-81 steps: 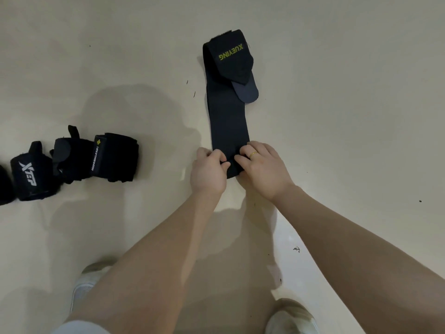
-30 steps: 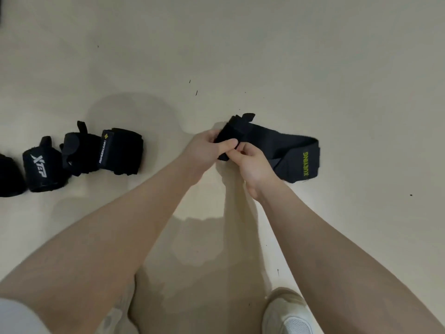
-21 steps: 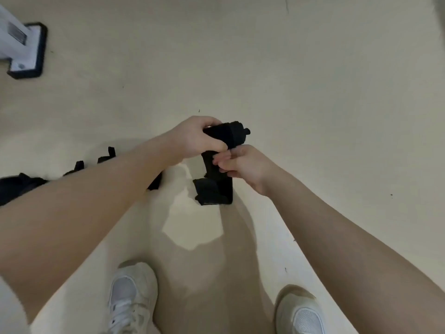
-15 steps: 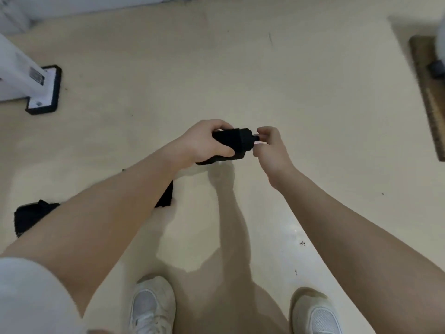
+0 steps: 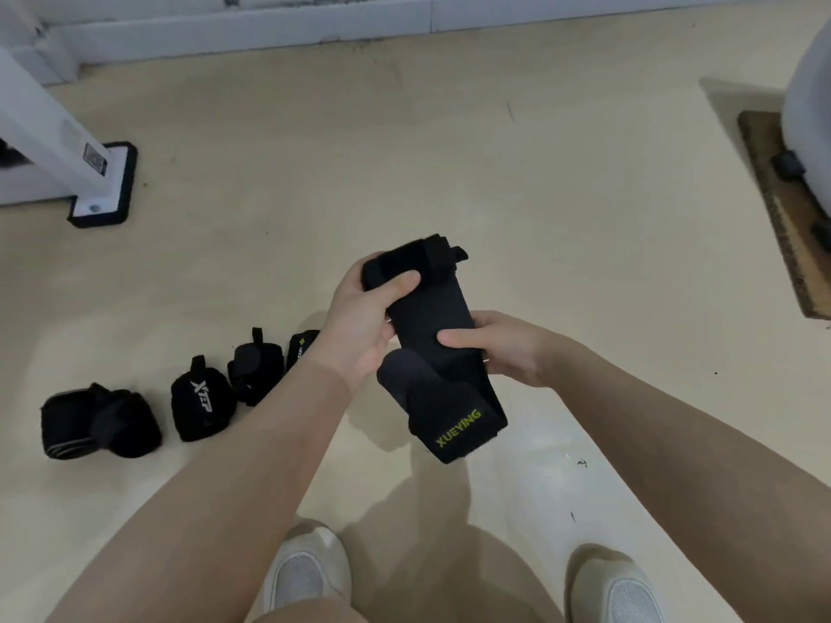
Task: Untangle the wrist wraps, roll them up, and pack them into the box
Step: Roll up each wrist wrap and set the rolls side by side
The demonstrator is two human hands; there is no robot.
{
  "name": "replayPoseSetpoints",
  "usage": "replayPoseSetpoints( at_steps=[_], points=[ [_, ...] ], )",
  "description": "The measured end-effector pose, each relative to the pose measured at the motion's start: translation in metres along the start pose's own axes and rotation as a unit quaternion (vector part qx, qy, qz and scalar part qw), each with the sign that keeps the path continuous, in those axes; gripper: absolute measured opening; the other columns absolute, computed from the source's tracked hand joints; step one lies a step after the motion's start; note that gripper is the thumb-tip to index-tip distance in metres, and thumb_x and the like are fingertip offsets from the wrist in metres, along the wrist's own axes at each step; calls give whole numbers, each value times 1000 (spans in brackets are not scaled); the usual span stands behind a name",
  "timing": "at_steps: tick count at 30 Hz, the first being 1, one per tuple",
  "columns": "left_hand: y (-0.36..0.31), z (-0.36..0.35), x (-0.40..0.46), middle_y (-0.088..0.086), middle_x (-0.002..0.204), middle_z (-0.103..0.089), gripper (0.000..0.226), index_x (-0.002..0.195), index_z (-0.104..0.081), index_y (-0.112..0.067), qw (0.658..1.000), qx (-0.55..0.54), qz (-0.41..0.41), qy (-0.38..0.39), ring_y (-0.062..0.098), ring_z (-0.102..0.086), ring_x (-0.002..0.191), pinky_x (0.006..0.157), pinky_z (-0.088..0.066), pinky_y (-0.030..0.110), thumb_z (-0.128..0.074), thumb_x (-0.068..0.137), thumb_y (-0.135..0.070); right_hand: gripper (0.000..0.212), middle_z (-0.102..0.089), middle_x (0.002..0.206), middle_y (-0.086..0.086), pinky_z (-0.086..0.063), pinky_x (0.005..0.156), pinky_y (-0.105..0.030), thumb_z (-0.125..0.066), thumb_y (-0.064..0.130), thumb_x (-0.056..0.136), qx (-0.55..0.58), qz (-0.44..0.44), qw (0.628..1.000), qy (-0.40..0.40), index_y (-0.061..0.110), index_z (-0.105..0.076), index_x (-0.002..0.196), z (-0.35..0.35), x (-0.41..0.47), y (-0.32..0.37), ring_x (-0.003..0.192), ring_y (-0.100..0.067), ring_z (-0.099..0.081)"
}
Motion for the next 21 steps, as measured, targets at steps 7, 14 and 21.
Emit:
replayPoseSetpoints(
  at_steps=[7,14,21],
  points=[
    [5,9,9,16,104,-69,24,117,-59,-2,983,-168,38,-60,25,-70,91,78,-58,39,-54,94,-8,60,-42,121,5,-44,87,-25,-71,35,80,-220,267,859,-377,14,-43,130,15,-9,38,99,-10,-51],
    [3,14,14,22,104,-66,21,110,-59,0,959,-252,89,-89,34,-66,94,83,-53,49,-55,95,-14,30,-55,106,0,-46,75,-31,-61,22,87,-388,315,846,-186,12,-52,114,-49,11,26,81,-15,-54],
    [-2,45,15,19,104,-67,20,112,-60,-1,966,-207,46,-146,26,-69,83,59,-57,37,-58,92,-6,24,-62,71,5,-23,44,-20,-44,27,89,-615,338,679,-216,14,-63,83,-44,17,21,51,-22,-54]
  ],
)
Point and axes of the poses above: each hand's wrist, its own x-axis towards the middle knuckle, its own z-axis out of the back of the hand, y = z × x, the point moved 5 cm from there along x, towards the middle knuckle
